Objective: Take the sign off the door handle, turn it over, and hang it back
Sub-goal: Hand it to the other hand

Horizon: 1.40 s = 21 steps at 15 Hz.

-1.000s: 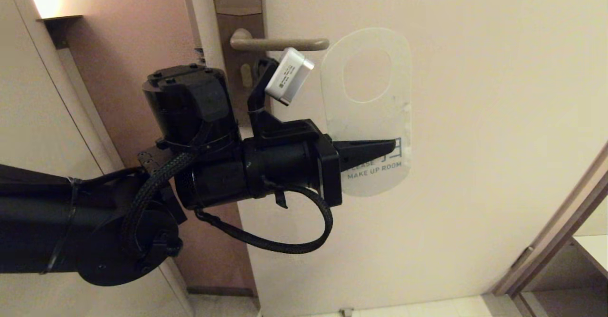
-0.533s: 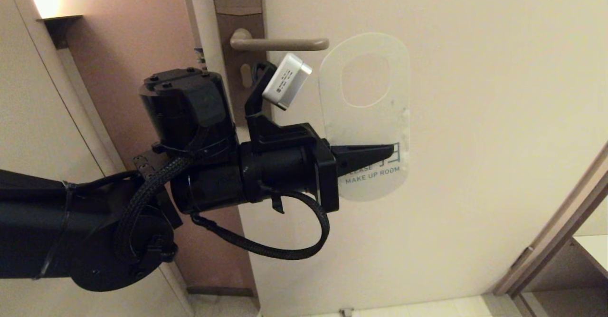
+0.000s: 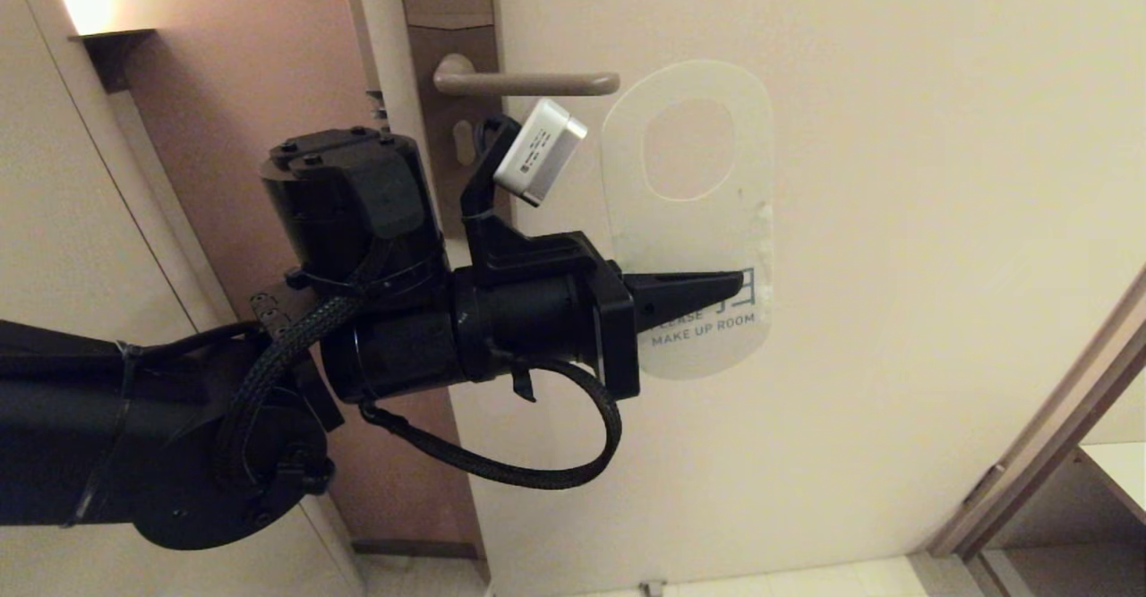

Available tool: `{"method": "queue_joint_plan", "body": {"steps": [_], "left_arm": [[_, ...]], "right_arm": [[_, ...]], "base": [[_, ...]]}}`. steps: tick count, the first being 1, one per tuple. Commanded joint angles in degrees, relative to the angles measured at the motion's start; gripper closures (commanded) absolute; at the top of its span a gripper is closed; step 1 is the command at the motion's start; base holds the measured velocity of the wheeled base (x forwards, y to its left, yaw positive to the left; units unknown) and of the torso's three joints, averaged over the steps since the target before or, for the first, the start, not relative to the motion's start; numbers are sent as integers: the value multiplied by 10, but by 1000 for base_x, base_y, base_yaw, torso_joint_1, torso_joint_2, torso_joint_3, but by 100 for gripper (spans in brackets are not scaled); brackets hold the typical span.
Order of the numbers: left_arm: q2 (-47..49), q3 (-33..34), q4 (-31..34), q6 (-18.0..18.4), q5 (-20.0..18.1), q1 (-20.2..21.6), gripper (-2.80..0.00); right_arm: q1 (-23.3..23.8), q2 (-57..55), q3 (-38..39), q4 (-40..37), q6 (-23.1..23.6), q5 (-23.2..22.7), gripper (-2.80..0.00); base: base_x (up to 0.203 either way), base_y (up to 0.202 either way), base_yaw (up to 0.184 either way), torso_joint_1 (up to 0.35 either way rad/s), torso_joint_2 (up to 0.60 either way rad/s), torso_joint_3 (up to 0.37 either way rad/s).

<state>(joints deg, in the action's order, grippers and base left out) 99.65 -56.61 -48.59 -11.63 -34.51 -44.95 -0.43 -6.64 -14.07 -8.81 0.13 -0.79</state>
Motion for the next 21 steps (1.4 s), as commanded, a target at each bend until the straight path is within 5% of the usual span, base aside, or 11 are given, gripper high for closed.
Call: {"method": "queue_joint_plan", "body": {"steps": [1, 5, 9, 12, 15, 18, 19, 21], "left_arm": [[2, -2, -4, -4, -7, 0, 0], [3, -1, -31, -21, -38, 8, 0], [2, -1, -44, -41, -64, 7, 0], [4, -1, -45, -47, -94, 7, 0], [8, 0, -45, -64, -127, 9, 0], [20, -2, -46, -69, -185, 19, 0], [24, -4, -46, -69, -196, 20, 0], [32, -9, -46, -69, -197, 20, 0]], "right_arm": [[-4, -93, -31, 13, -1, 0, 0], [-7, -297, -89, 142, -2, -44, 0], [-8, -401, -129, 221, 0, -323, 0], [-8, -445, -130, 228, 5, -470, 0], [-33, -487, -131, 236, 7, -530, 0], [-87, -537, -131, 287, 4, -536, 0], [-109, -553, -132, 309, 3, -536, -280], [-148, -574, -132, 335, 1, -536, -280]], "base": [[0, 0, 0, 0, 0, 0], [0, 0, 0, 0, 0, 0], [0, 0, 0, 0, 0, 0], [0, 0, 0, 0, 0, 0], [0, 0, 0, 0, 0, 0], [0, 0, 0, 0, 0, 0], [0, 0, 0, 0, 0, 0], [0, 0, 0, 0, 0, 0]]}}
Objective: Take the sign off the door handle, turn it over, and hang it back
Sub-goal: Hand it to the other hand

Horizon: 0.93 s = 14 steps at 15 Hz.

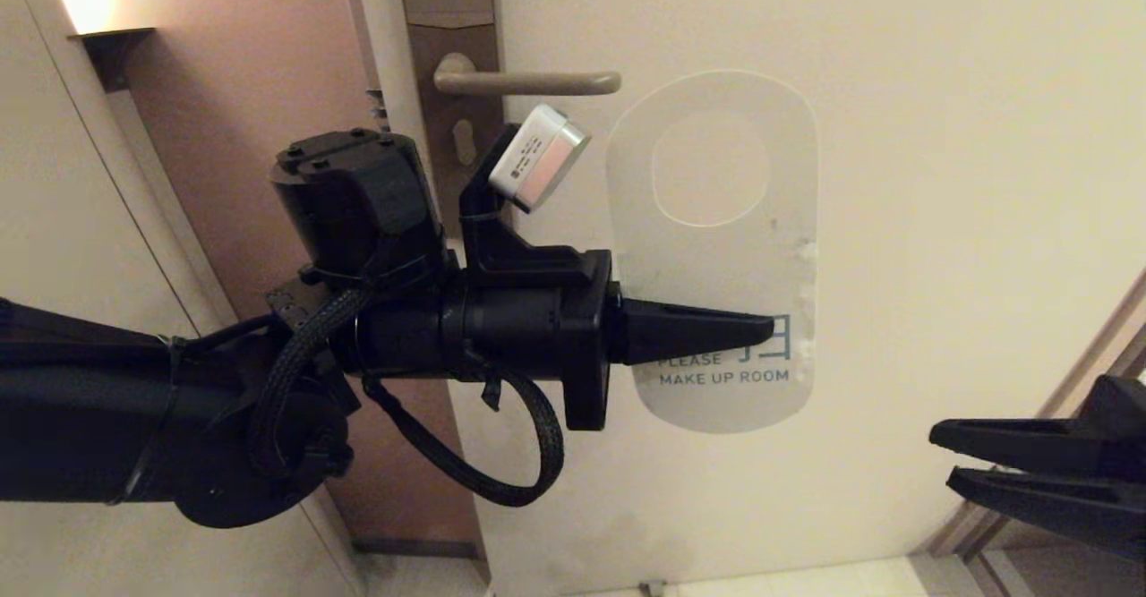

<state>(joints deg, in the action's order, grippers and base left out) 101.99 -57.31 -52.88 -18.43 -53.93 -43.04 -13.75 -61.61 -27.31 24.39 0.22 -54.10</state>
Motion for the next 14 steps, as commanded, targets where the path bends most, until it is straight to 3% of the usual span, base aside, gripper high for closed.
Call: {"method": "queue_joint_plan", "body": {"steps": [1, 9, 14], "left_arm": [[11, -6, -3, -1, -3, 1, 0], [24, -18, -32, 1, -3, -1, 0], [18, -17, -34, 0, -3, -11, 0]], "right_arm": [[-30, -32, -3, 5, 0, -3, -280], [-40, -94, -53, 6, 4, -2, -280], [-76, -129, -85, 6, 4, -1, -280]], "base": [[0, 0, 0, 0, 0, 0], [0, 0, 0, 0, 0, 0], [0, 0, 0, 0, 0, 0]]}}
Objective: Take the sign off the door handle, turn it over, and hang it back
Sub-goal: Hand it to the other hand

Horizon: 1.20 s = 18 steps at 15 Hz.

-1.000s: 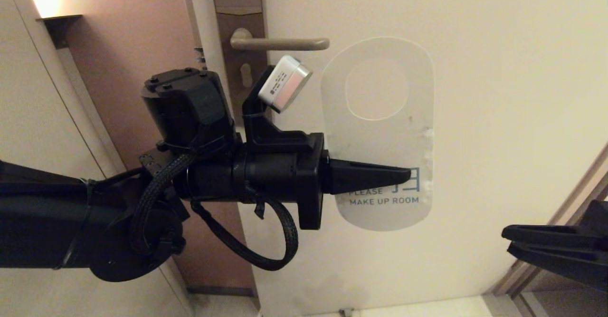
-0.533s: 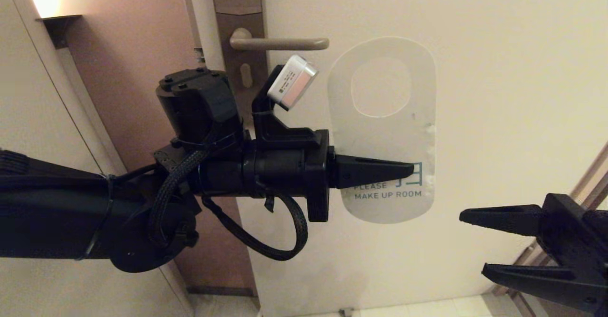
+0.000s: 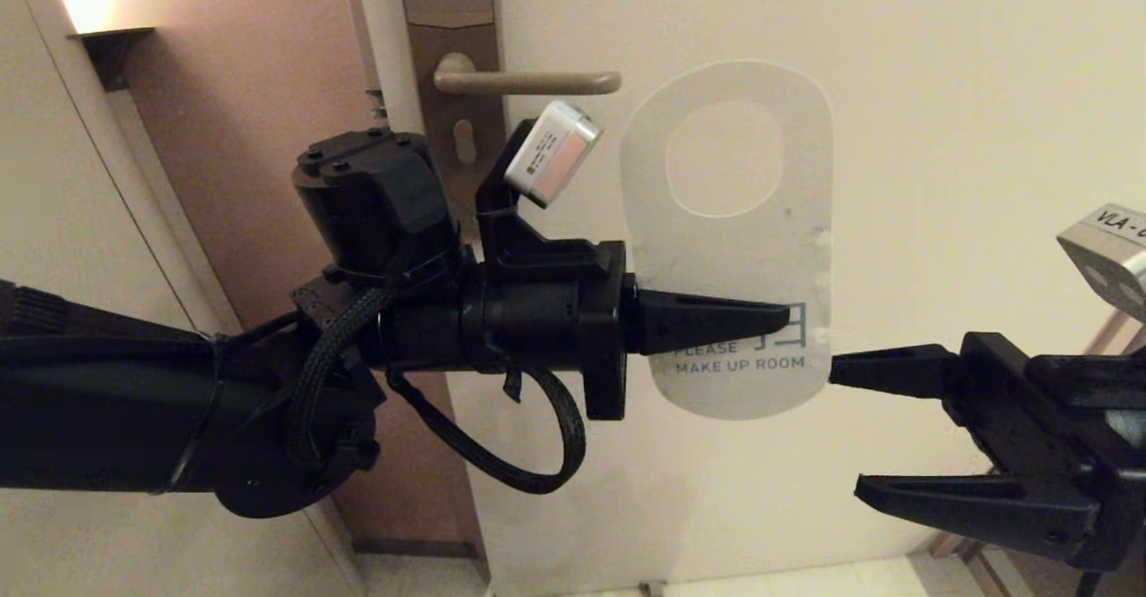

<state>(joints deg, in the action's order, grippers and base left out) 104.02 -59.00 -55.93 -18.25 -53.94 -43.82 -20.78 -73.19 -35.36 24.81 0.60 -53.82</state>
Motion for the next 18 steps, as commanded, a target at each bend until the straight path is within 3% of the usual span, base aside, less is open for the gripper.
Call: {"method": "queue_joint_plan", "body": {"steps": [1, 18], "left_arm": [[-2, 0, -3, -1, -3, -5, 0], [5, -3, -3, 1, -2, -15, 0]], "right_arm": [[-8, -20, -12, 2, 0, -3, -280], [-82, -76, -76, 2, 0, 20, -280]], "base": [[0, 0, 0, 0, 0, 0], [0, 0, 0, 0, 0, 0]]}}
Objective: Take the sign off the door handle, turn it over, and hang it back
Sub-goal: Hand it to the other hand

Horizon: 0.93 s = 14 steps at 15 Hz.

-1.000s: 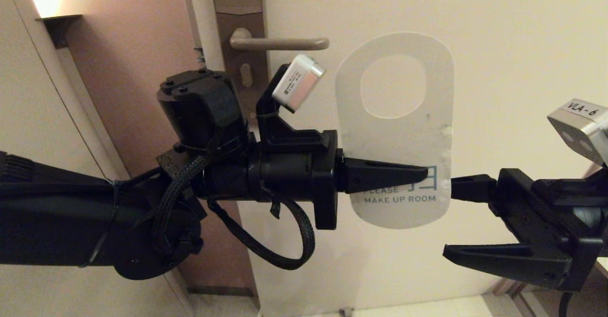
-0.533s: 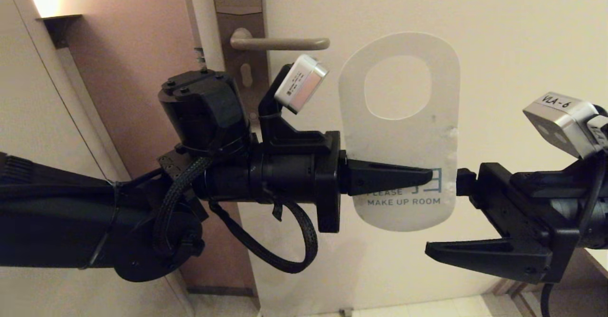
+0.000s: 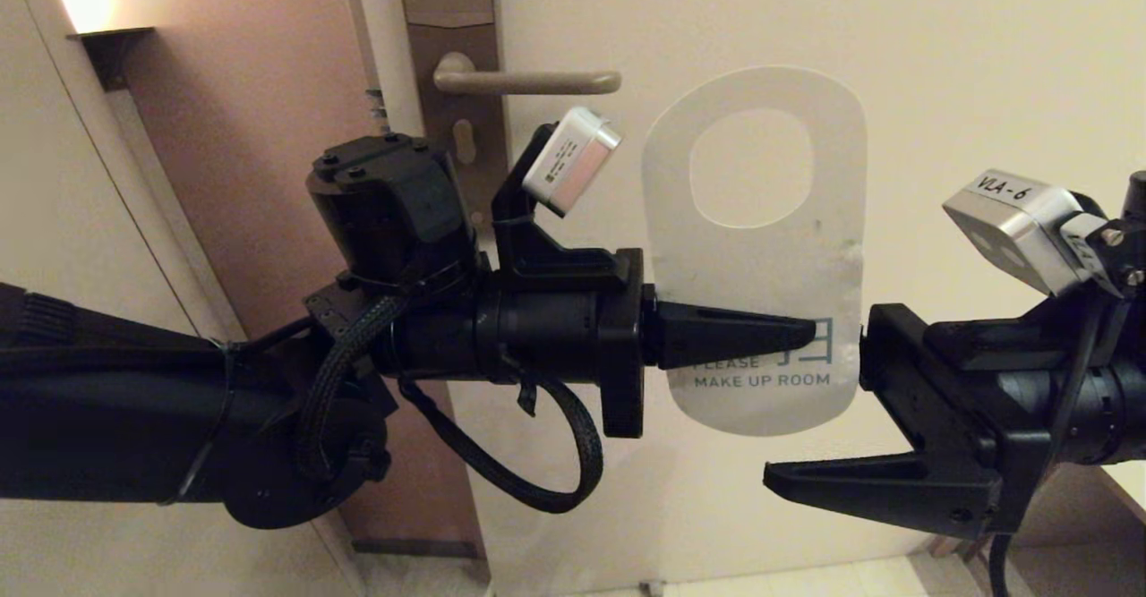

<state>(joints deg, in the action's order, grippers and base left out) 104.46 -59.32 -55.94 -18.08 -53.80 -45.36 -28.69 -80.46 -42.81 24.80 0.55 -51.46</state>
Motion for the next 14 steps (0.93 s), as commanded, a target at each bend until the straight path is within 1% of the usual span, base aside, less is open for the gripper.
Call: {"method": "queue_joint_plan", "body": {"steps": [1, 4, 14], "left_arm": [[0, 0, -3, -1, -3, 0, 0], [0, 0, -3, -1, -3, 1, 0], [1, 1, -4, 0, -3, 2, 0]], "right_arm": [[-7, -4, -3, 2, 0, -3, -280], [-24, -14, -13, 2, 0, 8, -280], [-24, -26, -25, 2, 1, 10, -280]], "base": [[0, 0, 0, 0, 0, 0], [0, 0, 0, 0, 0, 0], [0, 0, 0, 0, 0, 0]]}}
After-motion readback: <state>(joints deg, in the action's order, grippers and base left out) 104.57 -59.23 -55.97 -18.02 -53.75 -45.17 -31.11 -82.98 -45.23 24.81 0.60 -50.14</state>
